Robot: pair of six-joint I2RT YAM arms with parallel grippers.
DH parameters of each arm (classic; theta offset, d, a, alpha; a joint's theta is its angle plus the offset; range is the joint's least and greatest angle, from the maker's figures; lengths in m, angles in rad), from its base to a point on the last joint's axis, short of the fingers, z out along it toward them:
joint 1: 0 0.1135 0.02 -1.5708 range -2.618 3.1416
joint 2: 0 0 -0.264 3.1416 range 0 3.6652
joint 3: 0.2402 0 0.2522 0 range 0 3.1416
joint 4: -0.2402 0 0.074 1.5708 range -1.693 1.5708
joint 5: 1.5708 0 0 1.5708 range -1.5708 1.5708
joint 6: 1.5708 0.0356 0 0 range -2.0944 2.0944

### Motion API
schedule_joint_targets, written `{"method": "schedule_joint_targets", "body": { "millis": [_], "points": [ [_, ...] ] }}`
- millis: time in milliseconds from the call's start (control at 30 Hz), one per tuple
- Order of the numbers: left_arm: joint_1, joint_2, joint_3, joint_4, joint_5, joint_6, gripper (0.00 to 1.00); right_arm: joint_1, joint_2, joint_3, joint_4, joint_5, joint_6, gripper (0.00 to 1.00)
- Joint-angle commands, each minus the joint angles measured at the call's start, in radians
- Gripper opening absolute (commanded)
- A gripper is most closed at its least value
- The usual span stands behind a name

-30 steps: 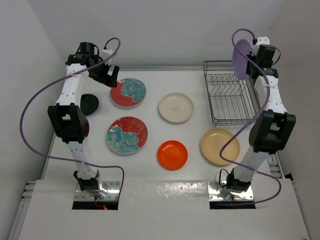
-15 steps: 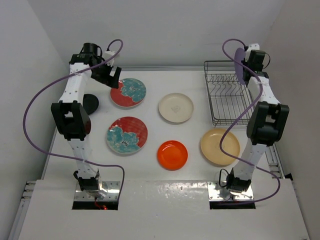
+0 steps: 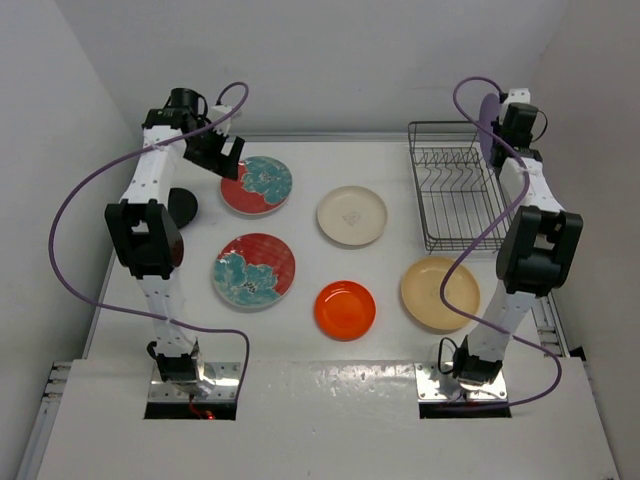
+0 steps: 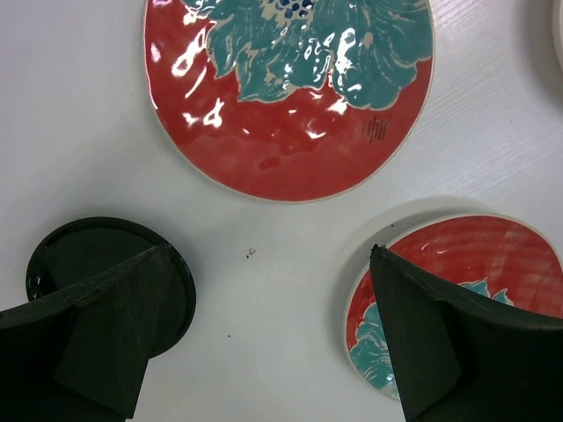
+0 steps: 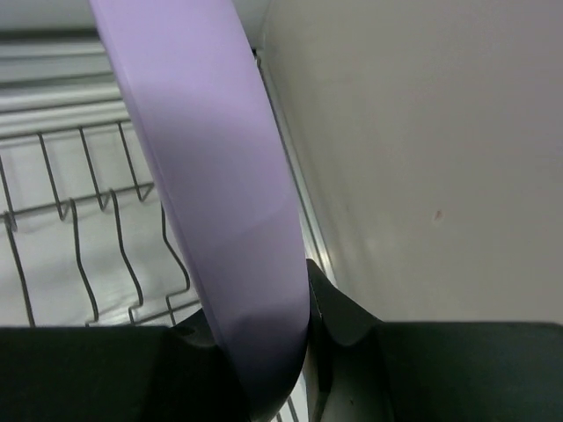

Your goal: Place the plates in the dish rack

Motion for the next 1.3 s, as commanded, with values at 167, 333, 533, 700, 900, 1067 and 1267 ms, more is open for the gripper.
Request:
{"method": "schedule_joint_targets", "body": {
  "millis": [167, 333, 533, 700, 900, 1067, 1267],
  "points": [
    [-0.009, -0.003, 0.038, -0.015, -0.015, 0.009, 1.0, -0.014, -0.019, -0.091, 0.06, 0.0, 0.091, 0.0],
    [-0.018, -0.003, 0.038, -0.015, -0.015, 0.009, 1.0, -0.018, 0.002, -0.105, 0.03, -0.008, 0.17, 0.0],
    [-0.018, -0.003, 0.038, -0.024, -0.015, 0.009, 1.0, -0.027, -0.002, -0.131, 0.002, 0.018, 0.327, 0.0],
    [-0.018, -0.012, 0.029, -0.024, -0.015, 0.018, 1.0, -0.029, 0.001, -0.16, -0.032, 0.05, 0.405, 0.0],
    [-0.018, -0.012, 0.019, -0.034, -0.015, 0.027, 1.0, -0.038, 0.019, -0.153, -0.064, 0.132, 0.416, 0.02],
    [-0.018, -0.012, 0.019, -0.034, -0.015, 0.027, 1.0, -0.052, 0.022, -0.099, -0.116, 0.048, 0.367, 0.45],
    [-0.018, -0.012, 0.019, -0.034, -0.015, 0.027, 1.0, -0.054, -0.077, -0.139, -0.098, 0.006, 0.337, 0.58]
  ]
}}
